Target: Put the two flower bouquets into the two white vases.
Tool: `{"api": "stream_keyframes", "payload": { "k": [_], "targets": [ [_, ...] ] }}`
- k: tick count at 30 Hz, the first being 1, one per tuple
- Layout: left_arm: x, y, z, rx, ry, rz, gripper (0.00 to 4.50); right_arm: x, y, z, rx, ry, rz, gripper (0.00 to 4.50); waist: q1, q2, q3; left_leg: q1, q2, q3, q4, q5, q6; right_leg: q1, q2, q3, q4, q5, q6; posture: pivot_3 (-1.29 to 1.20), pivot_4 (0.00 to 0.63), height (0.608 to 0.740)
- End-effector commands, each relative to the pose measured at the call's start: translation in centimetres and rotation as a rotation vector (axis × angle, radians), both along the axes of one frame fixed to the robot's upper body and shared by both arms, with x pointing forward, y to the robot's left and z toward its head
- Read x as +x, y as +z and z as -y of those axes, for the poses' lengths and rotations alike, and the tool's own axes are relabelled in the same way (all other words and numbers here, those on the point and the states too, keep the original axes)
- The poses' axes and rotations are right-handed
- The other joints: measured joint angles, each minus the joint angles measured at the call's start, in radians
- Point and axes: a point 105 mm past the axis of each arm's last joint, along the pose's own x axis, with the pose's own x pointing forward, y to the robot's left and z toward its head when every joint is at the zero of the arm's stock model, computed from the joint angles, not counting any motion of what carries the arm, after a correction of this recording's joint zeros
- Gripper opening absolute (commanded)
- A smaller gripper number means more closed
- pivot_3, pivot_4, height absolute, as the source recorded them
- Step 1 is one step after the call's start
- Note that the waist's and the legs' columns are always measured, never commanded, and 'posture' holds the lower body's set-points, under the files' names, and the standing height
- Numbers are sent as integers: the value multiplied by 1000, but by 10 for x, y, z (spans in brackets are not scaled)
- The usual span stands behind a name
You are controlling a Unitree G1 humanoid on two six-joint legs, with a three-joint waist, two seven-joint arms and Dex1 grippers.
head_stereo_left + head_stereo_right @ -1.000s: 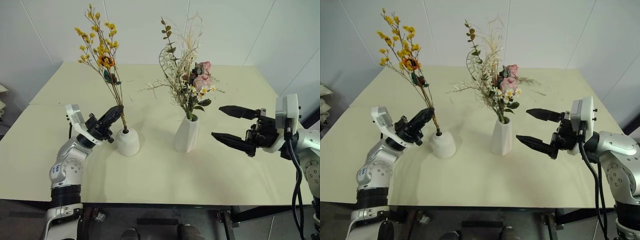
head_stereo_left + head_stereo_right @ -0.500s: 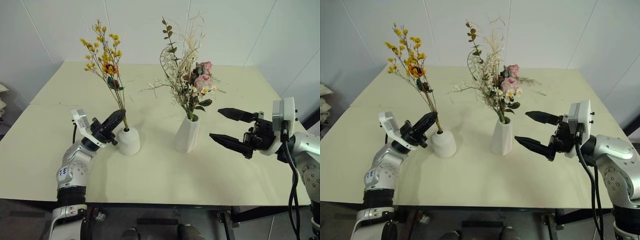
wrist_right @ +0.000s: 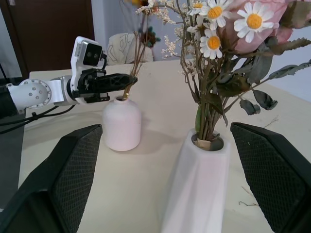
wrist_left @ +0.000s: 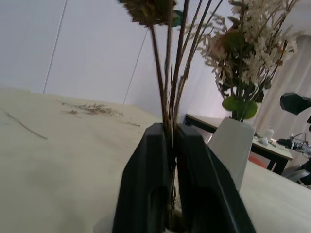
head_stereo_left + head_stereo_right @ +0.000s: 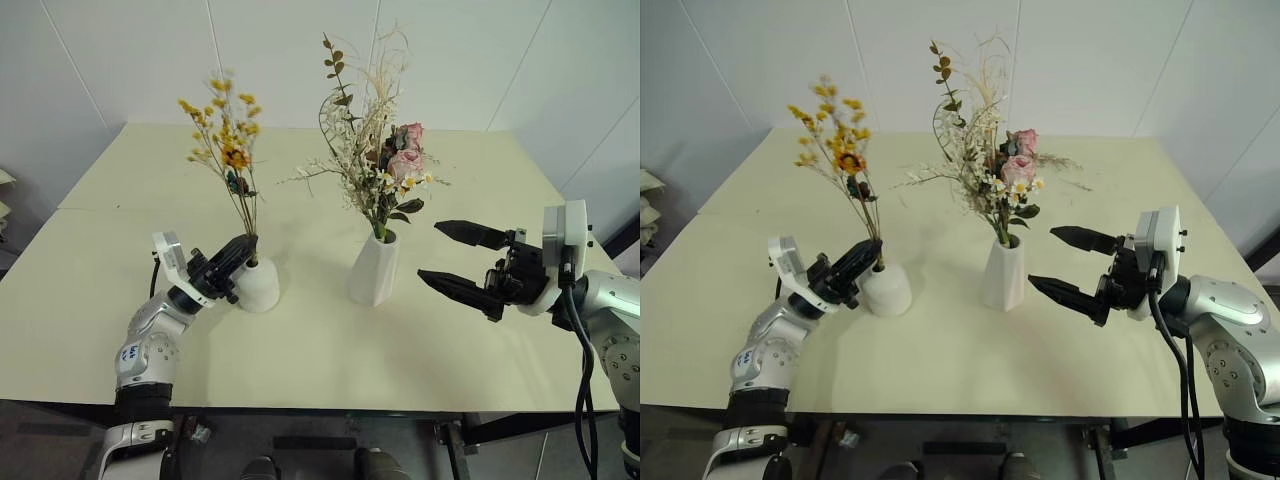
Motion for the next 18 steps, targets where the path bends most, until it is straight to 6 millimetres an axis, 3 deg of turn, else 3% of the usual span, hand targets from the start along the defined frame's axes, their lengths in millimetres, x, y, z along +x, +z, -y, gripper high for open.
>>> {"api": "stream_keyframes", "payload": {
  "k": [1, 10, 18],
  "targets": [
    [-5, 9, -1, 49, -2, 54, 1558, -6, 12, 0, 15, 0, 73, 4500, 0, 0, 0, 0, 0, 0, 0, 0, 0, 0, 0, 0, 0, 0, 0, 0, 150, 740],
    [-18, 14, -12, 194, -11, 137, 4402, -5, 10, 0, 20, 3, 68, 4500, -1, 0, 0, 0, 0, 0, -1, 0, 0, 0, 0, 0, -1, -2, -4, 0, 150, 740],
    [-21, 14, -15, 232, -52, 132, 4494, -1, 6, -1, 29, 2, 64, 4500, 0, 0, 0, 0, 0, 0, -1, -1, 0, 1, 0, 0, -3, -3, -5, 0, 150, 740]
  ]
}}
